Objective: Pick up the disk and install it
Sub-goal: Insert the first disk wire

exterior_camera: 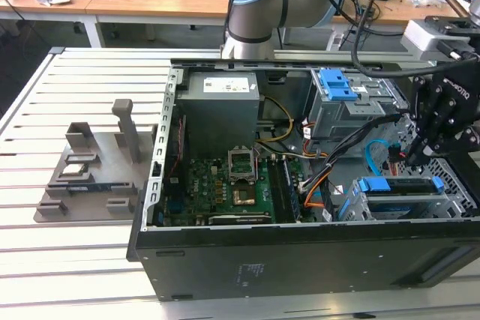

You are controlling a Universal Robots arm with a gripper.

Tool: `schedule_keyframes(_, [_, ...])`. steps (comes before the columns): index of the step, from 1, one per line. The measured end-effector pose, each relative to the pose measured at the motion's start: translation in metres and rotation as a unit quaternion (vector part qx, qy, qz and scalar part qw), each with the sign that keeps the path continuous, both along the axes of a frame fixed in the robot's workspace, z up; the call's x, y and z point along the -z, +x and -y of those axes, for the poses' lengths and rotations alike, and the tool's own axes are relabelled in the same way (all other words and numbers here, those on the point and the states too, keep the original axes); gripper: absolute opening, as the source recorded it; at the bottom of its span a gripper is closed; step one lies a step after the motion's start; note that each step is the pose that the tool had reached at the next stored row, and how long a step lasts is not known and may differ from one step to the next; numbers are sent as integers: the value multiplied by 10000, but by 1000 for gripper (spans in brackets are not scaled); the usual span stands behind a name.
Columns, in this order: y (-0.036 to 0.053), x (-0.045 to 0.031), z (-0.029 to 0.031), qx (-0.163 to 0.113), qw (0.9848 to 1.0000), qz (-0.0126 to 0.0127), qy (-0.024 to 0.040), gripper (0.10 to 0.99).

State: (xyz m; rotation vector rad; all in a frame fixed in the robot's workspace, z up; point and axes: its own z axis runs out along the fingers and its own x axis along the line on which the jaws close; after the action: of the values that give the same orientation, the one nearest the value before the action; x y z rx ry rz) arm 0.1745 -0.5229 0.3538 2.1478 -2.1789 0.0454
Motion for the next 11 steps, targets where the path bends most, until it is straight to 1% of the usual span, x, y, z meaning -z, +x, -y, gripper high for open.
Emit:
schedule_keyframes(1, [49, 82, -10, 1, 10000, 0, -14, 169])
schedule_keyframes(2, [37, 121, -17, 0, 10000, 0, -14, 169])
schedule_keyframes(5, [35, 133, -33, 21, 10000, 0, -13, 169])
schedule_keyframes(11, [35, 159, -34, 34, 10000, 0, -15, 169])
